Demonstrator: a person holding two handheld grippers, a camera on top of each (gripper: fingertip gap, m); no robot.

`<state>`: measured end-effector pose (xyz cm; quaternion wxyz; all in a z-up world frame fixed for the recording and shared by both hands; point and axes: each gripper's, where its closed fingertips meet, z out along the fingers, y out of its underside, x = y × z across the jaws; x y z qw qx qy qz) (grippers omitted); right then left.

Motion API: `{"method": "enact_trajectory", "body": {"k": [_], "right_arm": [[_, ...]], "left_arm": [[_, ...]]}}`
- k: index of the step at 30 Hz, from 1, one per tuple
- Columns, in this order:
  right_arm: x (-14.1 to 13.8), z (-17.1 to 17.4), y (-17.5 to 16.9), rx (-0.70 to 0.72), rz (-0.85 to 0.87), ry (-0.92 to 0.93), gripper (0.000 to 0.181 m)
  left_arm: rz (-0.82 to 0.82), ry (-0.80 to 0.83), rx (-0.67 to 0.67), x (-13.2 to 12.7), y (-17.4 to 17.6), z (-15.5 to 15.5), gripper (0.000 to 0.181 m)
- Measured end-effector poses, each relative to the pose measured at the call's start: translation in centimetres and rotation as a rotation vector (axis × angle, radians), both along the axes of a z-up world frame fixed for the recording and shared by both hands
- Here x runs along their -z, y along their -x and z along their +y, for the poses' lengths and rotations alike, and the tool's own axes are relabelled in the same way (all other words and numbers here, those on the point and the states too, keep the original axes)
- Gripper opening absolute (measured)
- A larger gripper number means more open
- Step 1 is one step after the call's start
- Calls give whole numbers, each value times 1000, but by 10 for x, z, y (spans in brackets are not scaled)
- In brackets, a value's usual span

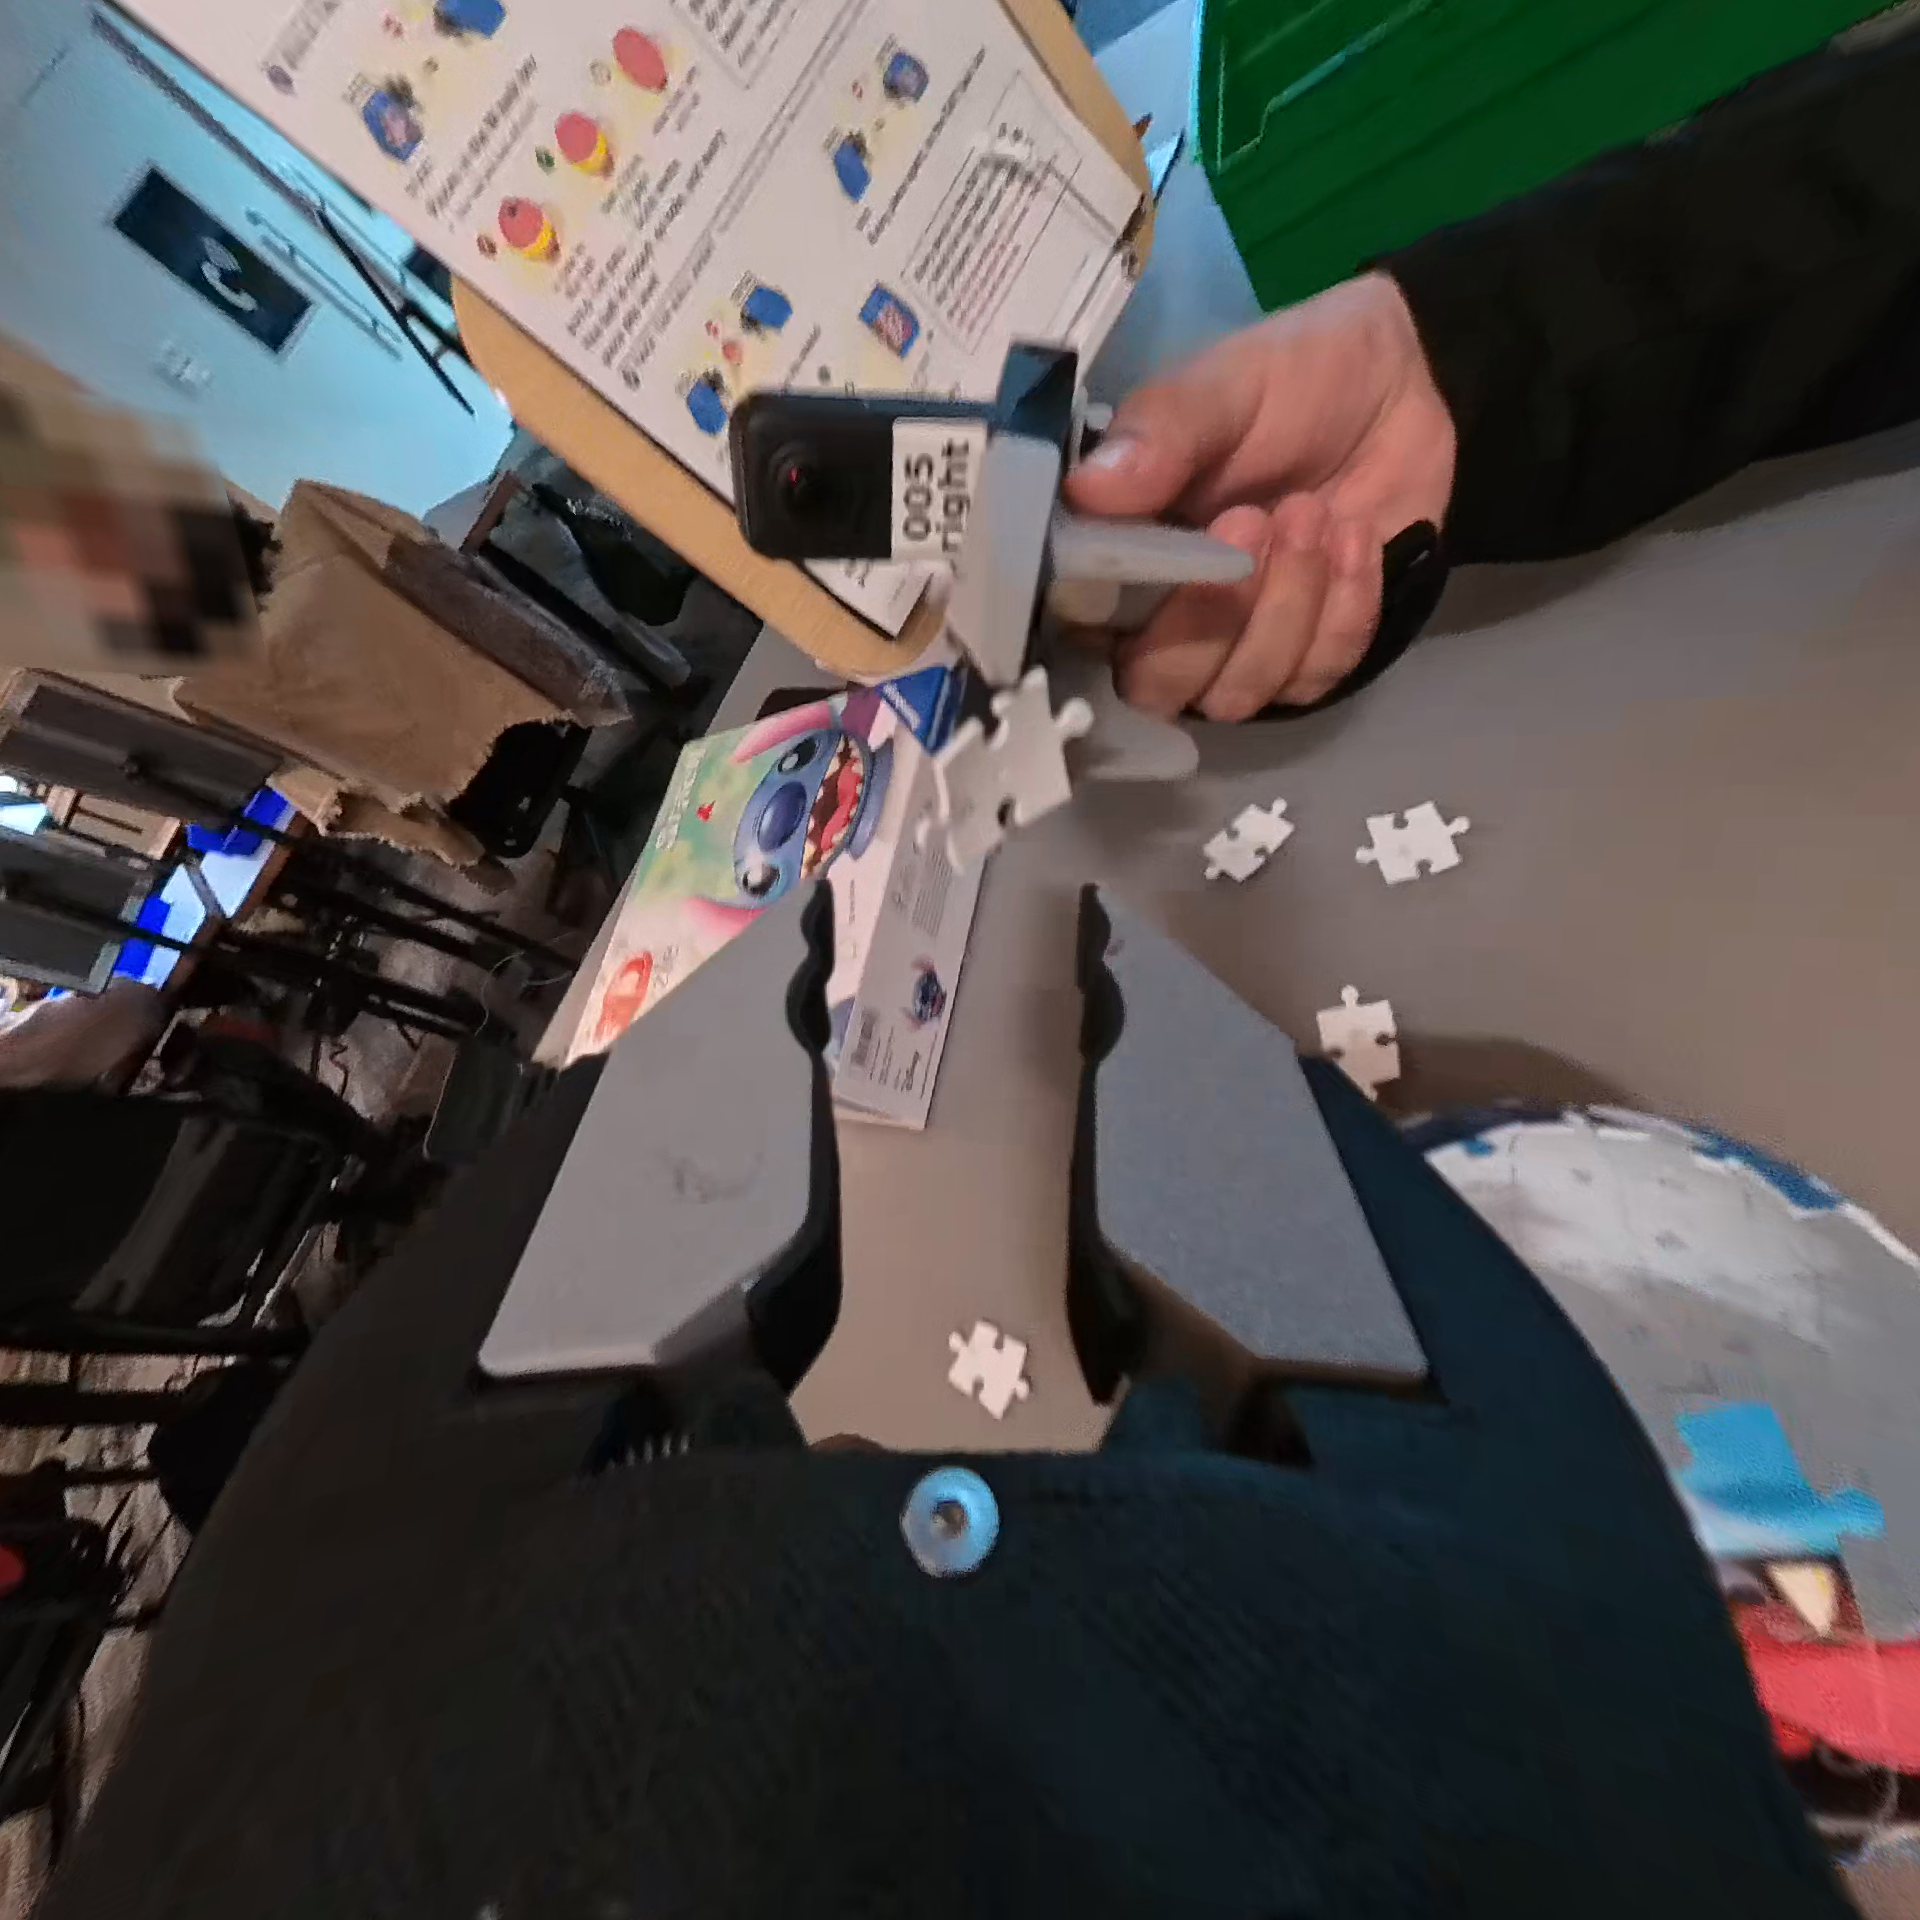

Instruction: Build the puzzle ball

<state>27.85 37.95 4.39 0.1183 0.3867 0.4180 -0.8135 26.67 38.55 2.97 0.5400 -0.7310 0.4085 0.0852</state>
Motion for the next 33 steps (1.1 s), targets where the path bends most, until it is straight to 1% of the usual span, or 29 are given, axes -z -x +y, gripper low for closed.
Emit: {"method": "enact_trajectory", "body": {"k": [2,4,6,10,12,15,17,19,21,22,23,25,27,31,33], "right_arm": [[3,-2,0,-12,-9,-6,26],[5,-2,-1,-26,-17,-3,26],[6,0,-2,-29,-19,-2,26],[7,3,-2,-20,-20,-15,26],[6,7,-1,-4,-25,-7,26],[6,15,1,39,-27,-23,25],[-1,25,0,98,19,-26,15],[-8,33,-2,157,68,-44,14],[-13,32,-4,193,100,-86,14],[-15,30,-3,213,113,-118,16],[-19,27,-3,235,132,-147,14],[-27,21,-4,274,179,-194,10],[-34,14,-6,301,218,-242,0],[-45,7,-10,369,256,-329,0],[-48,6,-10,395,241,-359,0]], "left_arm": [[-33,-15,45,-5,-11,0,40],[-38,-17,56,-7,-15,2,36],[-21,-13,66,-5,-16,4,27],[-54,-11,92,-3,-17,7,5],[-79,-4,103,-1,-18,8,0],[-107,-13,73,-1,-15,14,0],[-167,-23,20,-6,-8,18,0],[-254,-42,-34,-16,0,21,0],[-359,-44,-73,-27,7,19,0],[-423,-23,-63,-30,5,16,0],[-483,-8,-50,-33,1,13,0],[-548,-3,-63,-37,0,9,0],[-569,11,-59,-35,-3,3,0],[-519,39,-81,-19,-6,-4,0],[-515,35,-99,-18,-5,-7,0]]}}
